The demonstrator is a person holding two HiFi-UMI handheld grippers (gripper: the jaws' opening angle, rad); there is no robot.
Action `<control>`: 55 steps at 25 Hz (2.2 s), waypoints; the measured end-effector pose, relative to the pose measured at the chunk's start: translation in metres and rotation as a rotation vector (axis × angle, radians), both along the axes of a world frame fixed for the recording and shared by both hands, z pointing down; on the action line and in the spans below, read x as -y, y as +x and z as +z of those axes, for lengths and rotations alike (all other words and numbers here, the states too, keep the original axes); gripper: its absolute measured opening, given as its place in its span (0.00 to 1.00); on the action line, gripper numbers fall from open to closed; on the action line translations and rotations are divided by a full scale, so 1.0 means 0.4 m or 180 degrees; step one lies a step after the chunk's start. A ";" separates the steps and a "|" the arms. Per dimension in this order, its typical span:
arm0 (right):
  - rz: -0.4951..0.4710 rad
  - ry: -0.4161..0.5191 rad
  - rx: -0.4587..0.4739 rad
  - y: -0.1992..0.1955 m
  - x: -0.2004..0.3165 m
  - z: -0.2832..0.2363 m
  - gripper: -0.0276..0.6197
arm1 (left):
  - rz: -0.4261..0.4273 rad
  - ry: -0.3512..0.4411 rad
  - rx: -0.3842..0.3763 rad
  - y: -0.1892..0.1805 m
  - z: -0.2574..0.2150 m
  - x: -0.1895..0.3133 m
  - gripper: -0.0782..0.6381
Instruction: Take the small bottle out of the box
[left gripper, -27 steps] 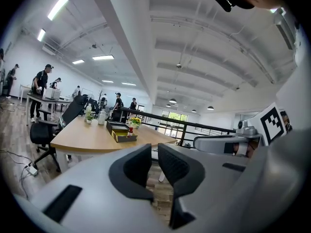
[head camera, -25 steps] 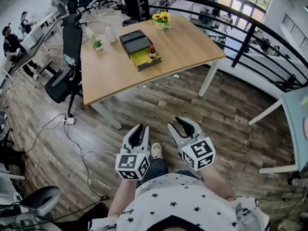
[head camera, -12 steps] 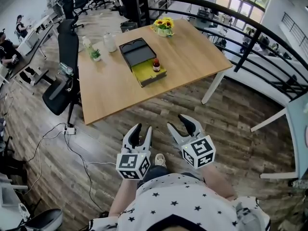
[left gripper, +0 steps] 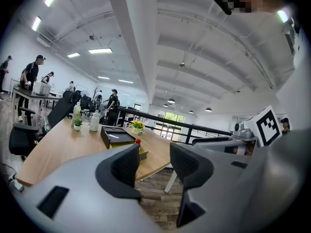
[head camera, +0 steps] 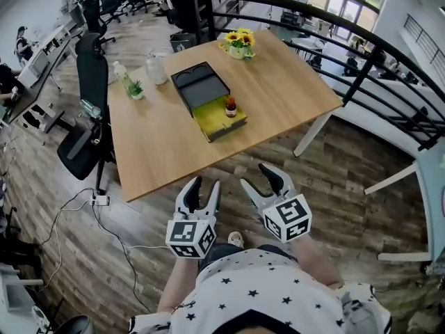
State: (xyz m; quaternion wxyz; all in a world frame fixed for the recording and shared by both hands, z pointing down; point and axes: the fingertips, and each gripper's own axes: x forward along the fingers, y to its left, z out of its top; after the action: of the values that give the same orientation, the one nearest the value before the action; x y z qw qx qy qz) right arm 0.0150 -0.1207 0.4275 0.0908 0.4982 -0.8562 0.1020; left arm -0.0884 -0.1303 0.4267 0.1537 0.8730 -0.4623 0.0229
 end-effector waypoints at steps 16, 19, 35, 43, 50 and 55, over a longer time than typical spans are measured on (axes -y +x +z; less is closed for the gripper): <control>-0.0134 0.0014 -0.0068 0.009 0.179 0.002 0.38 | -0.0184 -0.0114 -0.0037 -0.012 0.027 0.155 0.36; -0.0192 0.0057 -0.0087 0.024 0.243 0.001 0.38 | -0.0252 -0.0089 -0.0012 0.000 0.028 0.210 0.36; -0.0469 0.0039 -0.0216 0.113 0.641 0.060 0.38 | -0.0471 -0.0152 0.0001 0.122 0.059 0.565 0.36; -0.0618 -0.0120 -0.0322 0.098 0.770 0.139 0.38 | -0.0562 -0.0317 0.0038 0.125 0.098 0.682 0.36; -0.0732 -0.0285 -0.0437 0.080 0.828 0.219 0.38 | -0.0652 -0.0464 0.0067 0.119 0.140 0.734 0.36; -0.0776 -0.0374 -0.0493 0.066 0.865 0.260 0.38 | -0.0693 -0.0526 0.0074 0.112 0.159 0.760 0.36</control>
State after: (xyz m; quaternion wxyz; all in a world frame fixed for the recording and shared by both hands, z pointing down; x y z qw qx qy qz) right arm 0.0414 -0.4666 0.5316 0.1973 0.3908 -0.8934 0.1013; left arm -0.0435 -0.4342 0.4902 0.2212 0.8018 -0.5525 0.0542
